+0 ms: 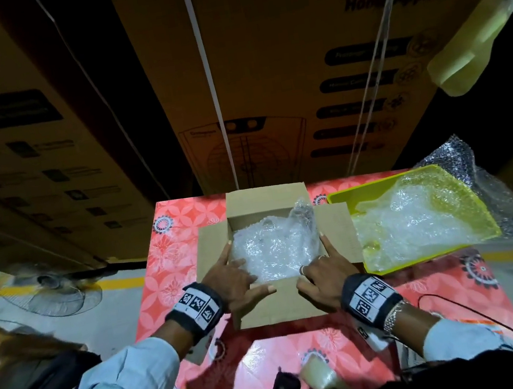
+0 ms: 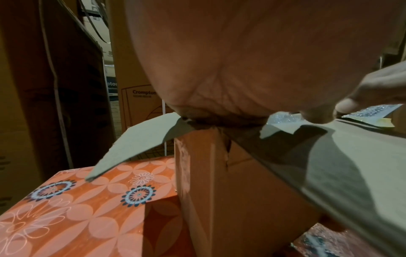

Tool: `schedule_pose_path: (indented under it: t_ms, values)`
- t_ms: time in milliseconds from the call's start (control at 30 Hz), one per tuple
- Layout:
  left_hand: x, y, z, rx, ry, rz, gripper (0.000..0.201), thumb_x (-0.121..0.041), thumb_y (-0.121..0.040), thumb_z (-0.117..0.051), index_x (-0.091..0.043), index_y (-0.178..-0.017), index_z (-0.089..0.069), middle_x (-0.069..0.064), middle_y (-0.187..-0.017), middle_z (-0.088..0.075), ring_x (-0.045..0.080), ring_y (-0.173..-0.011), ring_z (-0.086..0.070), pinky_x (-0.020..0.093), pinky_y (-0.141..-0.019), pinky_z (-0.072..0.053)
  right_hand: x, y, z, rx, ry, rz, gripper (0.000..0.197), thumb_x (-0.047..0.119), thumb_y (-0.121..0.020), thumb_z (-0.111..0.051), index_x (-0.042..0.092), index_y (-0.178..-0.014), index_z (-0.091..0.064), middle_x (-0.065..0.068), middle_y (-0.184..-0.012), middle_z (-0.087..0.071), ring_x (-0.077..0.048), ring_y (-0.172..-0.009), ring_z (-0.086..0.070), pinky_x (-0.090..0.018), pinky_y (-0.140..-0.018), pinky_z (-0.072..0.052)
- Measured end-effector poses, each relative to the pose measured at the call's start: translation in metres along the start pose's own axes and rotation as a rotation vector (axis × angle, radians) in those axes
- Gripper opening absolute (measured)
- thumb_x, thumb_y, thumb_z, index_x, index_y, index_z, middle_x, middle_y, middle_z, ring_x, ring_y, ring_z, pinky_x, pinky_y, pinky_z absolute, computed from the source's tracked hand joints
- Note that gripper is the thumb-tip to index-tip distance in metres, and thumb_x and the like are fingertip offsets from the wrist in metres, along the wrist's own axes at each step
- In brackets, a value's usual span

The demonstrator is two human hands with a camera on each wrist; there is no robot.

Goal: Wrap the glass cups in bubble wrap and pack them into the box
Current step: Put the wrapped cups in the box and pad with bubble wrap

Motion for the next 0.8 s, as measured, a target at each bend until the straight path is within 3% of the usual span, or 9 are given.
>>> schedule_pose_path:
  t_ms: [100, 200, 267, 333, 400, 500, 633, 733, 800]
  values:
    - [0.005, 0.004, 0.016, -0.221, 0.026, -0.011, 0.071, -0.066, -0.103, -0.017, -0.026, -0.086, -0.073, -0.006, -0.083, -0.071, 0.014, -0.092, -0.065, 0.052, -0.125, -0.011, -0.002, 0.003, 0.002, -0.007, -0.022, -0.007, 0.062, 0.056, -0.092, -0.013, 0.019, -0.079, -0.060, 0.000, -0.078, -0.060, -0.020, -0.089, -0.059, -0.058, -0.123, 0.007]
    - [0.016, 0.008, 0.033, -0.440, -0.017, 0.027, 0.007, -0.026, -0.084, -0.069, -0.019, -0.083, -0.071, -0.001, -0.086, -0.069, 0.021, -0.084, -0.062, 0.045, -0.104, -0.044, -0.005, 0.018, 0.016, -0.094, -0.025, -0.038, 0.060, 0.052, -0.093, -0.016, 0.019, -0.091, -0.066, 0.001, -0.093, -0.066, -0.019, -0.098, -0.059, -0.059, -0.123, -0.001]
    - [0.023, 0.006, 0.034, -0.403, -0.056, 0.096, 0.024, -0.027, -0.080, -0.078, -0.017, -0.102, -0.075, 0.006, -0.112, -0.071, 0.025, -0.111, -0.062, 0.044, -0.115, -0.037, -0.004, 0.026, 0.019, -0.097, 0.025, -0.042, 0.059, 0.051, -0.094, -0.017, 0.019, -0.096, -0.066, -0.002, -0.096, -0.068, -0.021, -0.100, -0.060, -0.060, -0.123, -0.002]
    - [0.031, 0.001, 0.028, -0.244, -0.142, 0.174, 0.055, -0.046, -0.090, -0.070, -0.015, -0.135, -0.063, 0.014, -0.152, -0.051, 0.032, -0.148, -0.036, 0.053, -0.127, -0.016, -0.003, 0.026, 0.012, -0.039, 0.082, -0.040, 0.061, 0.052, -0.094, -0.016, 0.017, -0.098, -0.066, -0.005, -0.095, -0.068, -0.023, -0.102, -0.060, -0.062, -0.122, 0.001]
    - [0.037, -0.006, 0.024, -0.103, -0.240, 0.215, 0.077, -0.063, -0.094, -0.057, -0.015, -0.152, -0.045, 0.013, -0.169, -0.023, 0.032, -0.159, -0.007, 0.059, -0.127, 0.002, -0.006, 0.017, 0.001, 0.013, 0.101, -0.037, 0.066, 0.055, -0.095, -0.014, 0.016, -0.099, -0.068, -0.006, -0.096, -0.070, -0.022, -0.109, -0.061, -0.063, -0.121, 0.009]
    - [0.042, -0.021, 0.018, -0.019, -0.370, 0.219, 0.093, -0.078, -0.091, -0.046, -0.013, -0.157, -0.038, 0.013, -0.171, -0.015, 0.032, -0.159, 0.001, 0.060, -0.120, 0.017, -0.011, 0.004, -0.010, 0.090, 0.082, -0.036, 0.077, 0.063, -0.094, -0.009, 0.018, -0.104, -0.071, -0.007, -0.103, -0.073, -0.021, -0.122, -0.059, -0.062, -0.119, 0.013]
    - [0.042, -0.033, 0.012, 0.006, -0.519, 0.222, 0.107, -0.088, -0.086, -0.038, -0.008, -0.158, -0.036, 0.014, -0.170, -0.021, 0.036, -0.158, -0.003, 0.064, -0.122, 0.013, -0.011, -0.004, 0.008, 0.055, -0.026, -0.057, 0.072, 0.064, -0.095, -0.013, 0.019, -0.087, -0.069, -0.003, -0.090, -0.070, -0.022, -0.100, -0.065, -0.059, -0.121, 0.012]
    - [0.038, -0.039, 0.013, -0.015, -0.502, 0.224, 0.109, -0.087, -0.085, -0.041, -0.005, -0.155, -0.038, 0.017, -0.165, -0.030, 0.039, -0.155, -0.015, 0.065, -0.124, 0.001, -0.016, -0.016, 0.048, -0.143, -0.063, -0.109, 0.048, 0.050, -0.098, -0.040, 0.019, -0.121, -0.067, -0.004, -0.132, -0.065, -0.021, -0.123, -0.057, -0.050, -0.126, -0.005]
    - [0.038, -0.041, 0.015, -0.042, -0.498, 0.247, 0.112, -0.088, -0.083, -0.042, -0.003, -0.156, -0.033, 0.020, -0.165, -0.027, 0.040, -0.152, -0.020, 0.065, -0.123, -0.006, -0.024, -0.032, 0.061, -0.188, -0.013, -0.142, 0.053, 0.048, -0.095, -0.048, 0.017, -0.138, -0.058, -0.005, -0.153, -0.047, -0.021, -0.143, -0.040, -0.049, -0.127, -0.006]
Point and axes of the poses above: each hand's wrist, its own y-axis away from the middle knuckle, its own z-axis out of the back of the hand, x = y × z, the point moved 8 cm from there along -y, towards the middle knuckle
